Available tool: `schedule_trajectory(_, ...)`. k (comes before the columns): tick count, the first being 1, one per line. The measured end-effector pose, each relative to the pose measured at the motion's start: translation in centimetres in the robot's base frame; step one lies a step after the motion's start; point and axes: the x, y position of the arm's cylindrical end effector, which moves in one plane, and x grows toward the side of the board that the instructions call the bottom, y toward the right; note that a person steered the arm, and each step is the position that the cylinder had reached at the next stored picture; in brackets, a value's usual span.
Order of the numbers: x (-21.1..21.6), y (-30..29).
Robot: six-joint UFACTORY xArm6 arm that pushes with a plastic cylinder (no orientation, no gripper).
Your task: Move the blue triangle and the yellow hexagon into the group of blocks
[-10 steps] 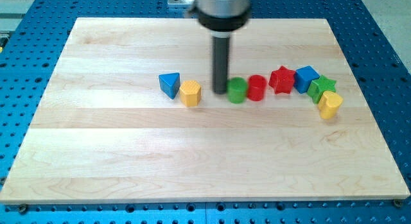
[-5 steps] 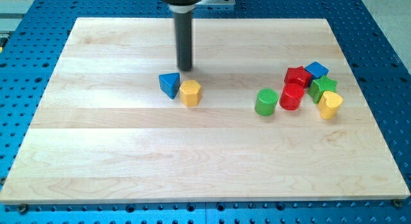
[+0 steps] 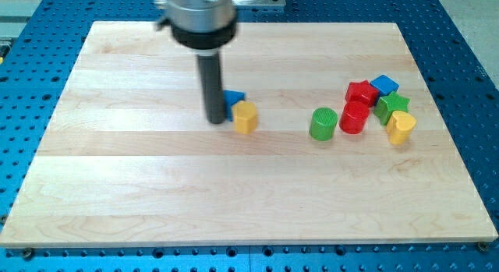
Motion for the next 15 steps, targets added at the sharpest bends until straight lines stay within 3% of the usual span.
schedule_trajectory(1,0.0,7.8)
schedule_trajectory(2,0.0,10.2)
schedule_trajectory(4,3.5,1.4)
schedule_trajectory(5,6.6,4.5)
schedule_trajectory(6,5.5,11.1)
schedule_trajectory(7,5.4,11.4)
schedule_trajectory(8,6.6,6.3)
schedule_trajectory(9,4.9,6.2)
schedule_trajectory(11,2.6,14.4)
schedule_trajectory(12,6.0,6.1)
schedule_trajectory(13,3.5,-1.4)
schedule_trajectory(14,-1.3,-1.4)
schedule_trajectory(15,-3.1,1.5)
